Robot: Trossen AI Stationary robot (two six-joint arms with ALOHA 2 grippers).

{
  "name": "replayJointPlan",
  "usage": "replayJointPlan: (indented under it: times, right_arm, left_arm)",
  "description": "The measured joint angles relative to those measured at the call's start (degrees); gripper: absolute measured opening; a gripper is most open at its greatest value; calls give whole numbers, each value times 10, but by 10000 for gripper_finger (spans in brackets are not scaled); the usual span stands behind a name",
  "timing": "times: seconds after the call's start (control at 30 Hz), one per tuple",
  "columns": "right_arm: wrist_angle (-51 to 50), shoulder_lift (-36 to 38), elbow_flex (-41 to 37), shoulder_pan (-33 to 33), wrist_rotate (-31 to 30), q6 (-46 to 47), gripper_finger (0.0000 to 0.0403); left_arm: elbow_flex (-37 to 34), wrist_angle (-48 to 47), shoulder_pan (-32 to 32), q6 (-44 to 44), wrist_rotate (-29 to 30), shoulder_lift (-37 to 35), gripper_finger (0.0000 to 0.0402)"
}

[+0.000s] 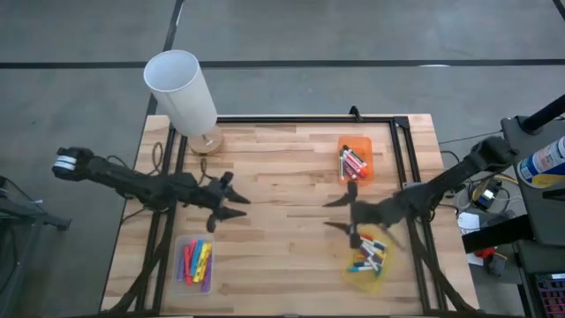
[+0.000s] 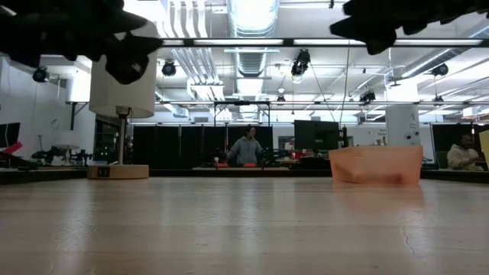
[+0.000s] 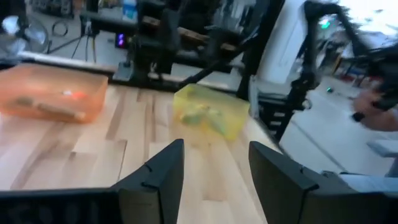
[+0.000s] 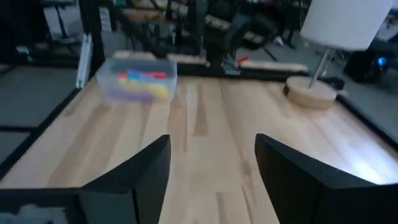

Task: Pick & Place Markers
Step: Return to Home Position

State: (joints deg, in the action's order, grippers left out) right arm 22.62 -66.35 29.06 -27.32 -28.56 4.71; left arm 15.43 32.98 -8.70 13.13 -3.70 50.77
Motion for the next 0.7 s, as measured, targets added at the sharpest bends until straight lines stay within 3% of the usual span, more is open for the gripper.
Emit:
replayJointPlan:
  times: [0.23, 0.4, 0.7]
  right_arm:
    - [-8, 178, -92, 39, 51, -50, 226]
    - [-110, 303, -126, 46, 53, -40, 226]
    - [-225, 489, -162, 45, 46, -62, 226]
  left_arm:
    - [-71, -11, 2, 7, -2, -128, 174]
    - [-110, -12, 2, 13, -2, -197, 174]
    - [-140, -10, 3, 7, 7, -259, 174]
